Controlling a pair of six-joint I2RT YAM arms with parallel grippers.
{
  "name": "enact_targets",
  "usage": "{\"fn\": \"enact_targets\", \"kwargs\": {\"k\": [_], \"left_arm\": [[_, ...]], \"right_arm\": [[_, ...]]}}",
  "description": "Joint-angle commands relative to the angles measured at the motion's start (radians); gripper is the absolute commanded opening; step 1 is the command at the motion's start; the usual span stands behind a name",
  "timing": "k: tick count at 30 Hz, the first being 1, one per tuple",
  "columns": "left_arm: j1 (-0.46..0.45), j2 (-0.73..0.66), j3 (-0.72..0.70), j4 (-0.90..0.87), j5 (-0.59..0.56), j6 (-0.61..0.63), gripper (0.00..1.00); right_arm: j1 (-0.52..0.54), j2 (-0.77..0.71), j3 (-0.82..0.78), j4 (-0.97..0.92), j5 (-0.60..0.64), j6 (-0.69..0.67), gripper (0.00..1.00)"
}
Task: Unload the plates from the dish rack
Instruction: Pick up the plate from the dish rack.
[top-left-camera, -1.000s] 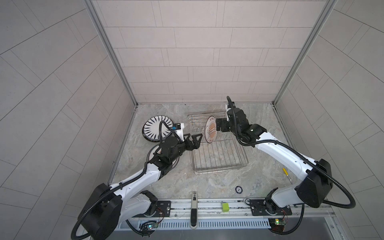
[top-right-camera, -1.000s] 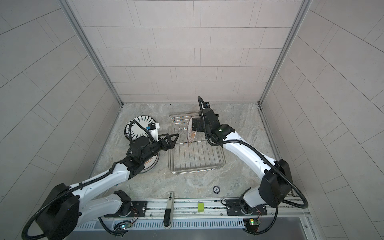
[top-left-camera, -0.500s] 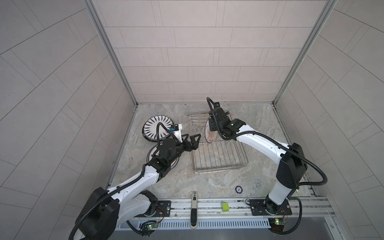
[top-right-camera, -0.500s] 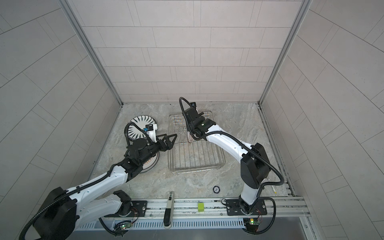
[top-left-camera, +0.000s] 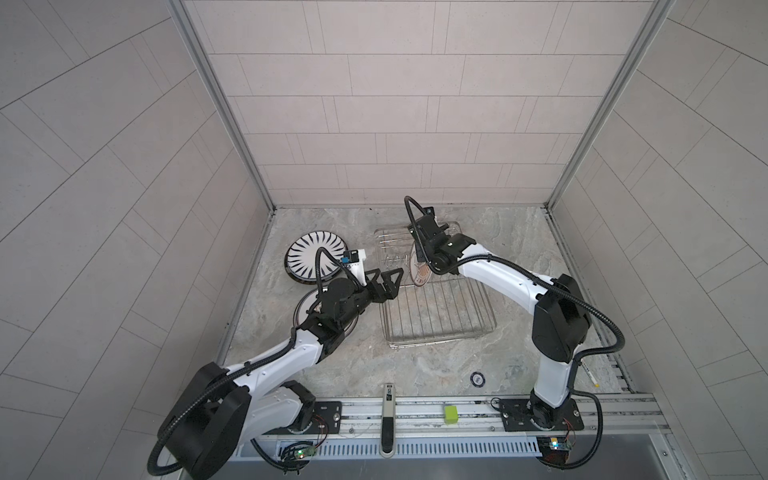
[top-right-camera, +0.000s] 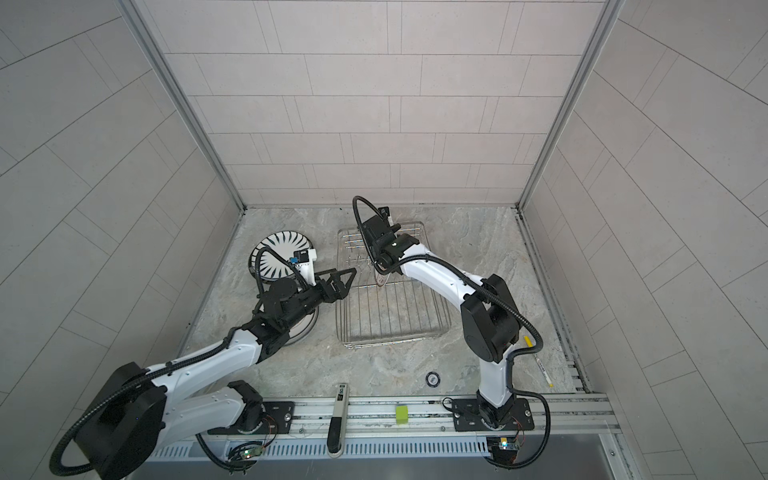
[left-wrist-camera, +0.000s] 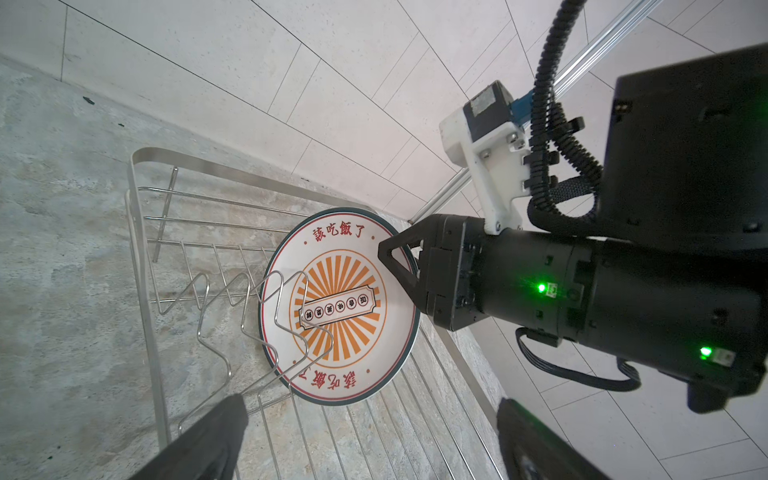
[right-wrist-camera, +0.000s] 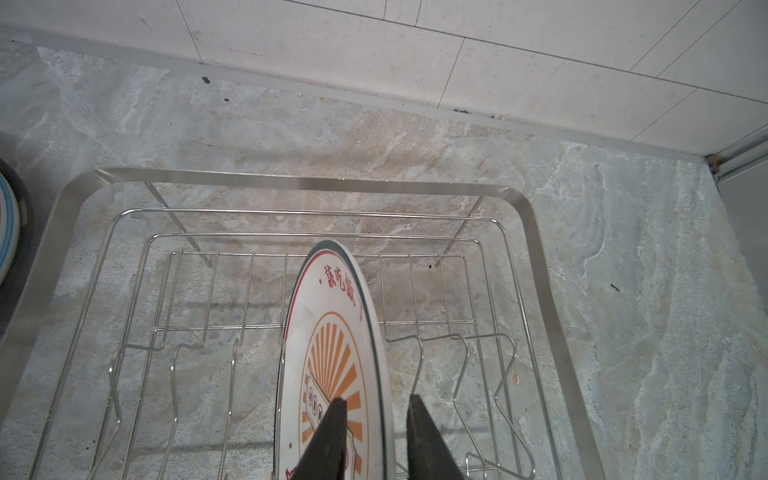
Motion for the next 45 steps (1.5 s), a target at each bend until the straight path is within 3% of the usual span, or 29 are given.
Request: {"fn": "enact_targets", "kwargs": {"k": [1, 24, 36, 45], "left_arm": [[-0.004, 0.007, -0.013, 0.055, 0.008, -0.012, 1.00], [-0.008, 0.011, -0.029, 0.068, -0.011, -0.022, 1.00], [-0.008, -0.007, -0.043, 0.068, -0.024, -0.022, 1.00], [-0.007, -0.070, -0.079, 0.065, -0.055, -0.012, 1.00]], "right_arm": [[0.002, 0.021, 0.026, -0.033, 0.047, 0.017, 0.25], [0.040, 0.059, 0.105, -0.084, 0.187, 0.002, 0.12], [0.073, -0.008, 0.105, -0.083, 0.266, -0.036, 0.06], [0.095, -0.139, -0.007, 0.011, 0.306, -0.069, 0.03]]}}
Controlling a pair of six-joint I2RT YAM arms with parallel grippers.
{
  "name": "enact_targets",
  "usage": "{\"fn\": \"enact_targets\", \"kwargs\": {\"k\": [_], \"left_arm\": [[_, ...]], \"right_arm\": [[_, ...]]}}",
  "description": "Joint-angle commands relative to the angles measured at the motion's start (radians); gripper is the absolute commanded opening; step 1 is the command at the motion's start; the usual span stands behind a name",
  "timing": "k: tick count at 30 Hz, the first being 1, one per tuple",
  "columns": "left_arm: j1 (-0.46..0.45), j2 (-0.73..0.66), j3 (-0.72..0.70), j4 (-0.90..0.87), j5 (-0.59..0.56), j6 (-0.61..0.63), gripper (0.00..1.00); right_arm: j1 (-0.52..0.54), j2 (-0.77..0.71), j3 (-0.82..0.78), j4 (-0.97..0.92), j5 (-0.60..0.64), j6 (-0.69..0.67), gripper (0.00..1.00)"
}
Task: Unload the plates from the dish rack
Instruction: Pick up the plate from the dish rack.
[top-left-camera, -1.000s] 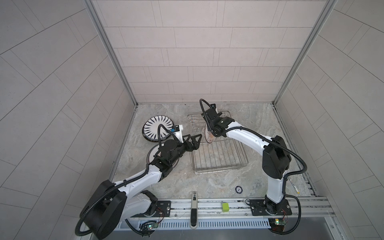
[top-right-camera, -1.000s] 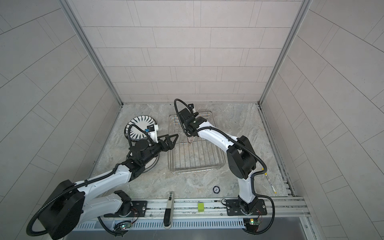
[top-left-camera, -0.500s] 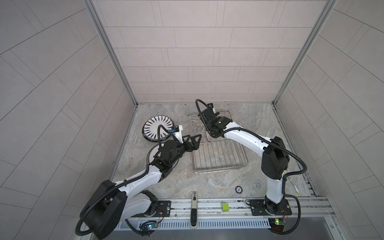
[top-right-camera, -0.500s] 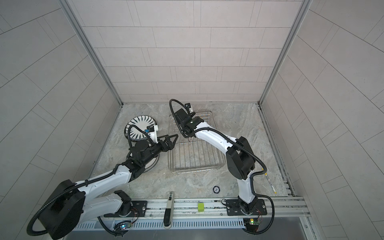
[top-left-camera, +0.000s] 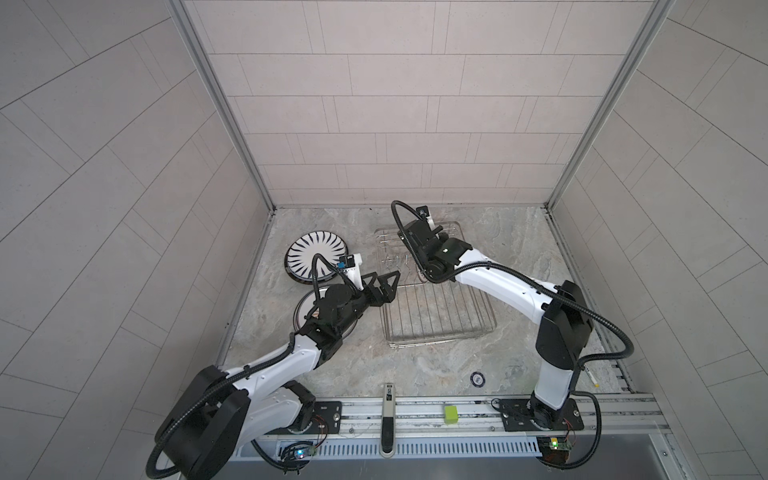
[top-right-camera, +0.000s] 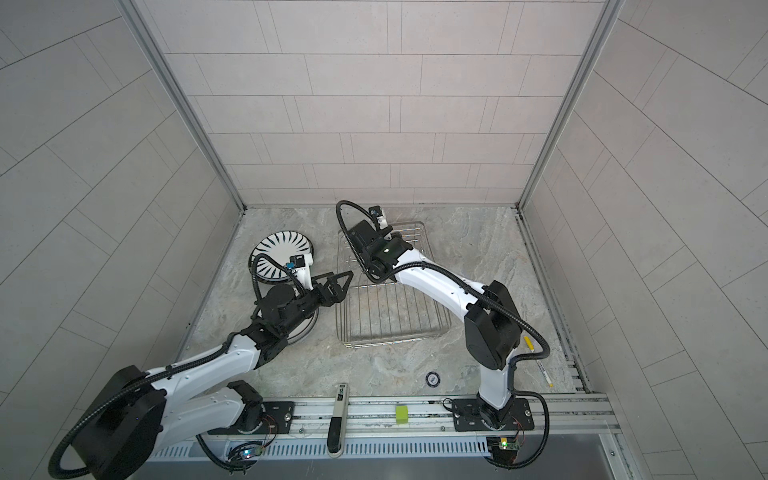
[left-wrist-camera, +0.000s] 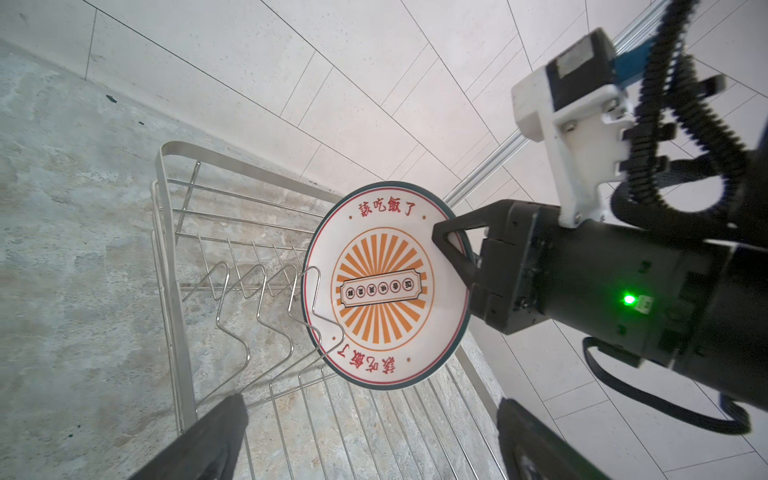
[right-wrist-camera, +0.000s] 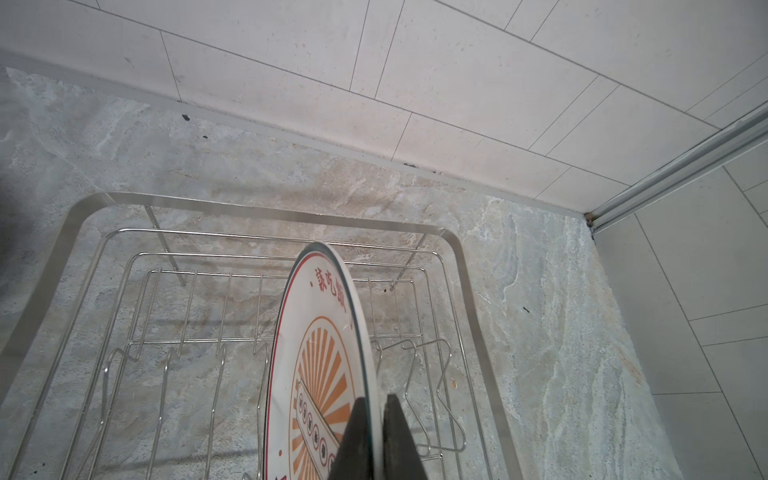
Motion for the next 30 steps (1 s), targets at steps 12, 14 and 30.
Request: {"fn": "enact_targets", "kwargs": {"k": [12, 14, 30], "left_arm": [[-0.005, -0.093, -0.045, 0.026, -0.033, 0.022, 1.00], [-0.006, -0.100, -0.048, 0.024, -0.039, 0.024, 1.00], [-0.018, -0.098, -0.019, -0.005, -0.006, 0.010, 1.00]], "right_arm": [[0.008, -0.278, -0.194, 0.187, -0.021, -0.067, 0.01], [0.007, -0.314, -0.229, 0.211, -0.024, -0.070, 0.01], [-0.268, -0.593, -0.559, 0.455, -0.732, 0.075, 0.00]]}}
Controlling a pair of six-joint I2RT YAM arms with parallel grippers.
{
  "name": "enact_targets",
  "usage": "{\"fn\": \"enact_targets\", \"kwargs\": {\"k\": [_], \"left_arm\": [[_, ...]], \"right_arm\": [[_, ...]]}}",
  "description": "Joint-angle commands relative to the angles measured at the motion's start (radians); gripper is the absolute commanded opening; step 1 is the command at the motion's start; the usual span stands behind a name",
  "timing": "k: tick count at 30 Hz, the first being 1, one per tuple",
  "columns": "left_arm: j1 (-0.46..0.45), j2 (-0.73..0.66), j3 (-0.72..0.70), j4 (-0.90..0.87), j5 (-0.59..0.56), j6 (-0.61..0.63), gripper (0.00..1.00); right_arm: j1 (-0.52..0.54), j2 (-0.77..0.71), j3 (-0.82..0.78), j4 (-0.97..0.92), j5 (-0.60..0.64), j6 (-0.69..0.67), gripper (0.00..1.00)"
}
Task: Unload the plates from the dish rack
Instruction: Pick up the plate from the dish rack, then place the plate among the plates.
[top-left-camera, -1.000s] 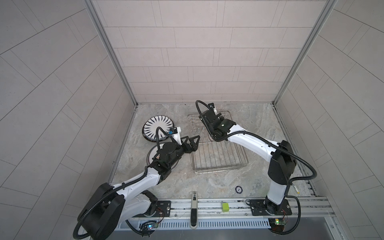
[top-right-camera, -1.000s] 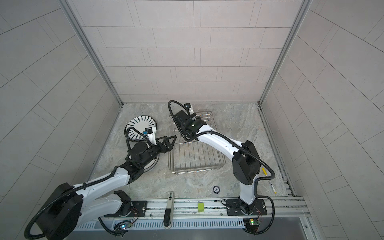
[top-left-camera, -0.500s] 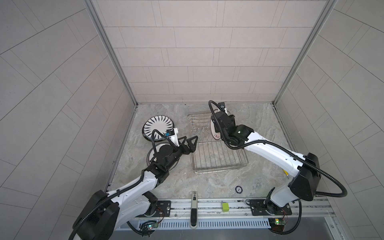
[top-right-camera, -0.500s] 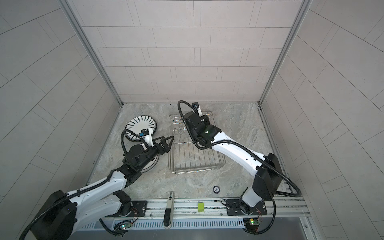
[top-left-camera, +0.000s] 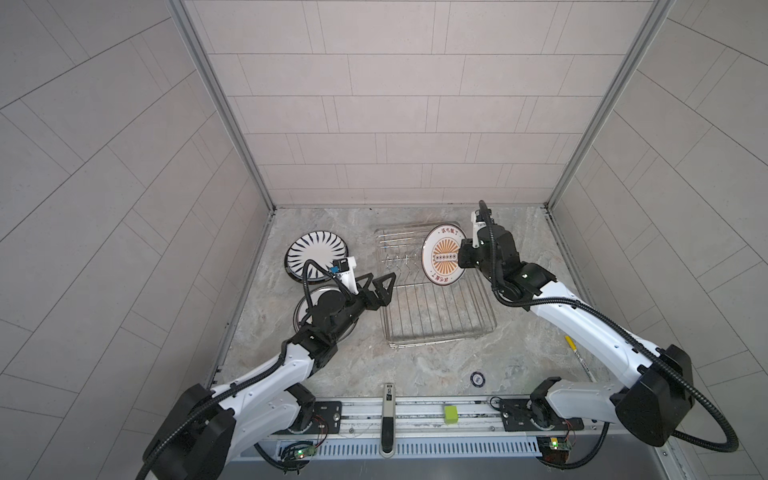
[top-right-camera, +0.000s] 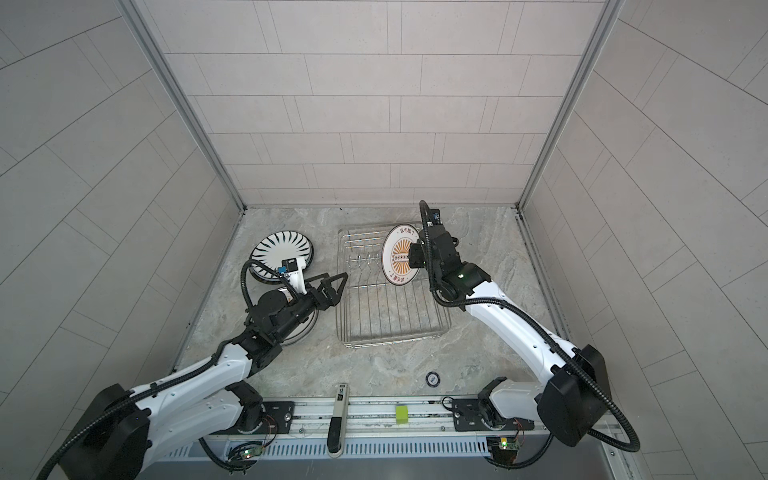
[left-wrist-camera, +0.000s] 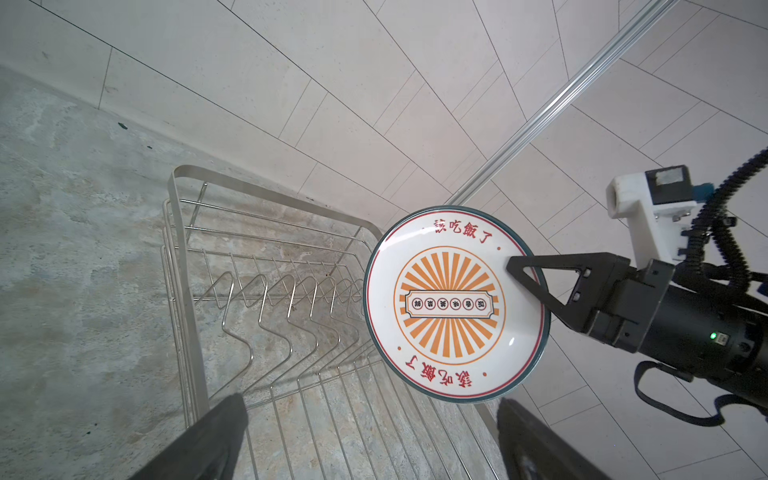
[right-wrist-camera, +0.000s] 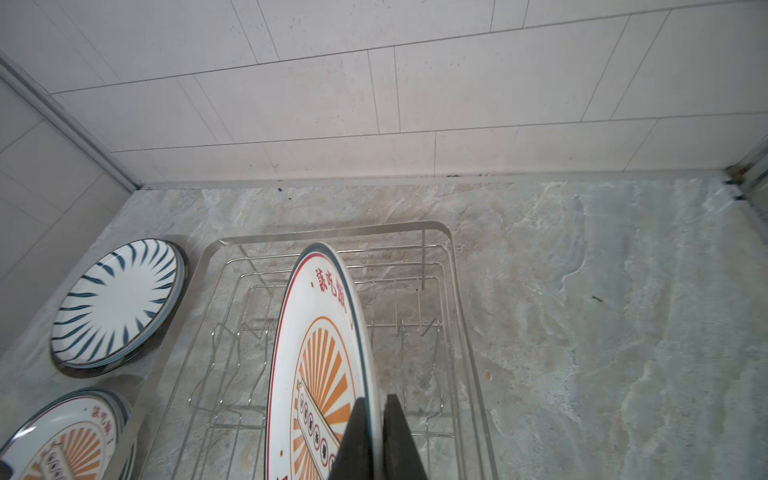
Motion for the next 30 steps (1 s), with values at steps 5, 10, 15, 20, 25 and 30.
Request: {"fn": "enact_targets", "kwargs": {"k": [5, 10, 15, 20, 25, 30], "left_arm": [[-0.023, 0.054, 0.035, 0.077, 0.064, -0.024, 1.00], [-0.032, 0.089, 0.042, 0.112, 0.071, -0.077, 1.00], [-0.036, 0.112, 0.039, 0.172, 0.091, -0.121, 1.00], [-0.038, 0.126, 0.020, 0.231, 0.076, -0.191, 0.95], [-0.038, 0.132, 0.009, 0.248, 0.046, -0.253, 0.89], [-0.037, 0.145, 0.010, 0.254, 0.034, -0.300, 0.78]], "right_arm": [[-0.091, -0.073, -0.069, 0.178, -0.380, 0.126, 0.00], [-0.113, -0.087, -0.097, 0.226, -0.480, 0.173, 0.00], [-0.115, -0.089, -0.137, 0.306, -0.543, 0.232, 0.00], [-0.116, -0.082, -0.193, 0.428, -0.584, 0.309, 0.00], [-0.098, -0.063, -0.213, 0.489, -0.601, 0.348, 0.00], [-0.076, -0.066, -0.233, 0.532, -0.599, 0.353, 0.00]]}}
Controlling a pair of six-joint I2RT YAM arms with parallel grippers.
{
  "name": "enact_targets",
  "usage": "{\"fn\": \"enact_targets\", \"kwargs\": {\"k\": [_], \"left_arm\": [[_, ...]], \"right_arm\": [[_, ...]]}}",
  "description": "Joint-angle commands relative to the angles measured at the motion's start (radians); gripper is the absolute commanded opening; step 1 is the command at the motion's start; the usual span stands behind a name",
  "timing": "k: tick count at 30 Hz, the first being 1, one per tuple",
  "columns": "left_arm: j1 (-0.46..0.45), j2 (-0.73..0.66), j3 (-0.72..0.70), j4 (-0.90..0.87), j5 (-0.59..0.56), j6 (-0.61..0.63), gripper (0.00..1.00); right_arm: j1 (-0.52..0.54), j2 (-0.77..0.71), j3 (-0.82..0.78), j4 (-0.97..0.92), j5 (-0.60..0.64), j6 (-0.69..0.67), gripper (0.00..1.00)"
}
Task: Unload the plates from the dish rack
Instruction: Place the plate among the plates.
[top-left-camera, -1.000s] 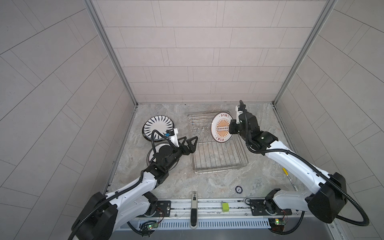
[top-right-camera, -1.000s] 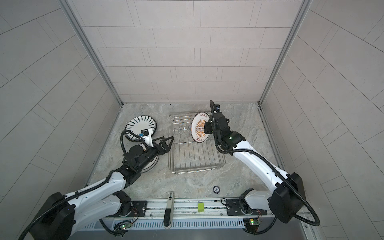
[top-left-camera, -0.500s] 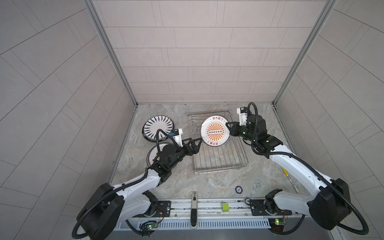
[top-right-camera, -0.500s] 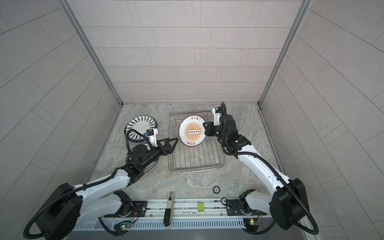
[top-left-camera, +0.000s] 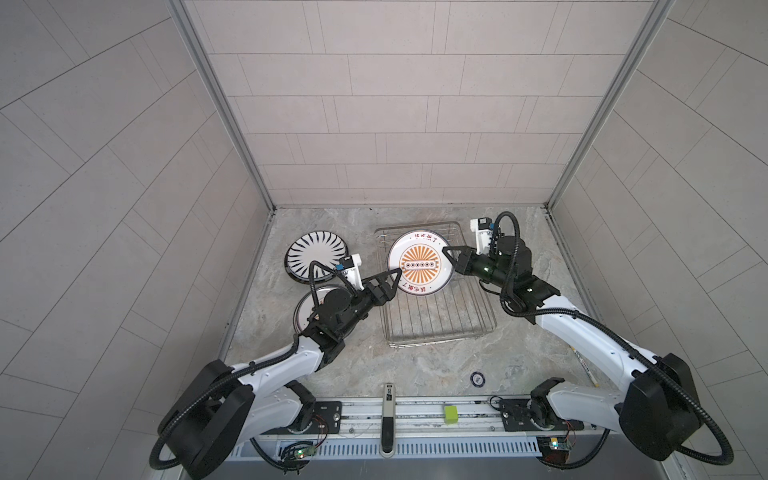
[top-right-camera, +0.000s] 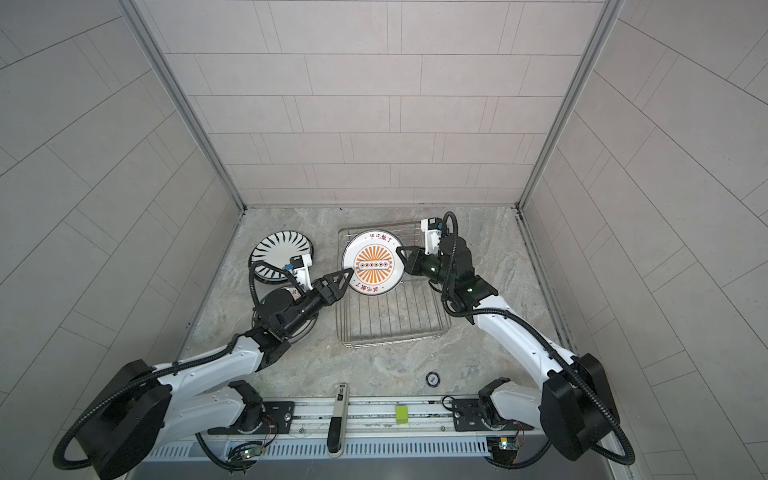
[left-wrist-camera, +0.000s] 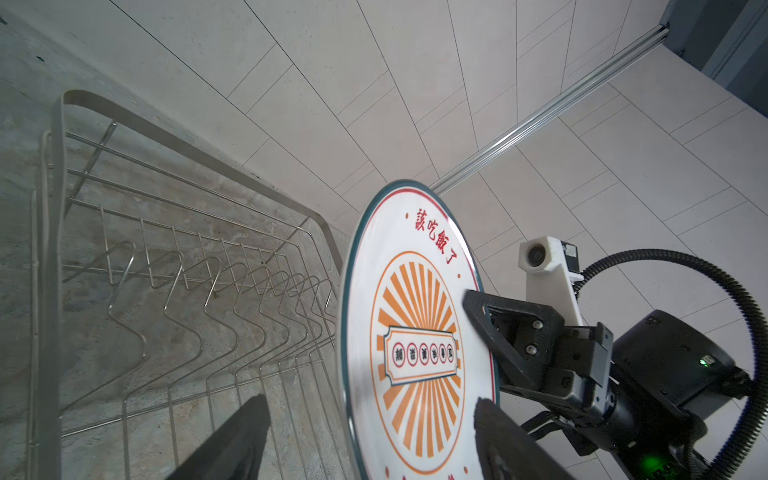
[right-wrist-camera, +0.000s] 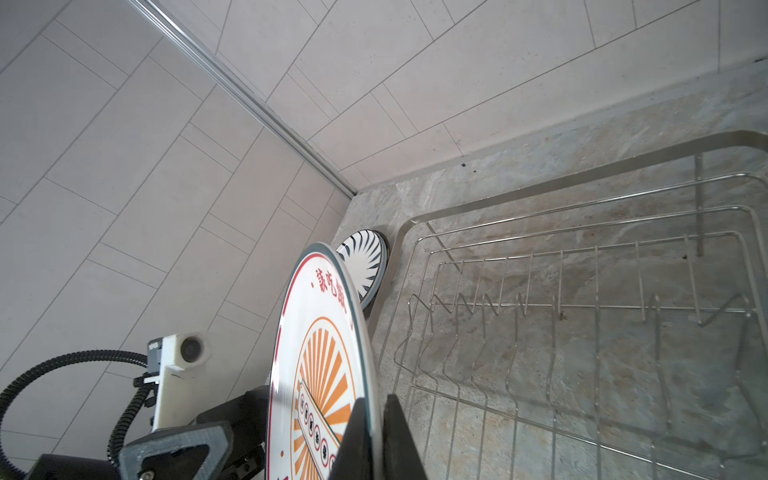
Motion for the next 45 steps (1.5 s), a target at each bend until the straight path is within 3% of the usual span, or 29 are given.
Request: {"fn": "enact_targets", "kwargs": {"k": [1, 5, 10, 15, 19, 26, 38, 42, 45], "left_arm": [[-0.005, 0.005, -0.006, 0.049, -0.019, -0.057, 0.74], [-0.005, 0.001, -0.008, 0.051, -0.021, -0.071, 0.55], [-0.005, -0.020, -0.022, 0.053, -0.024, -0.084, 0.45], [-0.004, -0.054, -0.041, 0.039, -0.026, -0.102, 0.24], [-0.004, -0.074, -0.035, 0.005, -0.023, -0.108, 0.19], [-0.004, -0.065, -0.032, 0.018, -0.014, -0.121, 0.03], [-0.004, -0.064, -0.033, 0.024, -0.033, -0.136, 0.00], [-0.004, -0.069, -0.040, 0.037, -0.043, -0.152, 0.00], [-0.003, -0.070, -0.039, 0.037, -0.050, -0.161, 0.00]], "right_arm": [[0.024, -0.008, -0.004, 0.105, -0.018, 0.027, 0.00], [0.042, 0.006, 0.005, 0.104, -0.017, 0.018, 0.00], [0.046, 0.027, 0.014, 0.107, -0.005, 0.011, 0.00], [0.046, 0.049, 0.024, 0.097, 0.017, -0.010, 0.00], [0.050, 0.073, 0.027, 0.112, 0.012, -0.008, 0.00], [0.060, 0.076, 0.026, 0.082, 0.017, -0.039, 0.00], [0.077, 0.065, 0.031, 0.018, 0.039, -0.073, 0.00], [0.077, 0.058, 0.031, -0.004, 0.041, -0.075, 0.08], [0.077, 0.049, 0.027, -0.018, 0.045, -0.075, 0.21]]}}
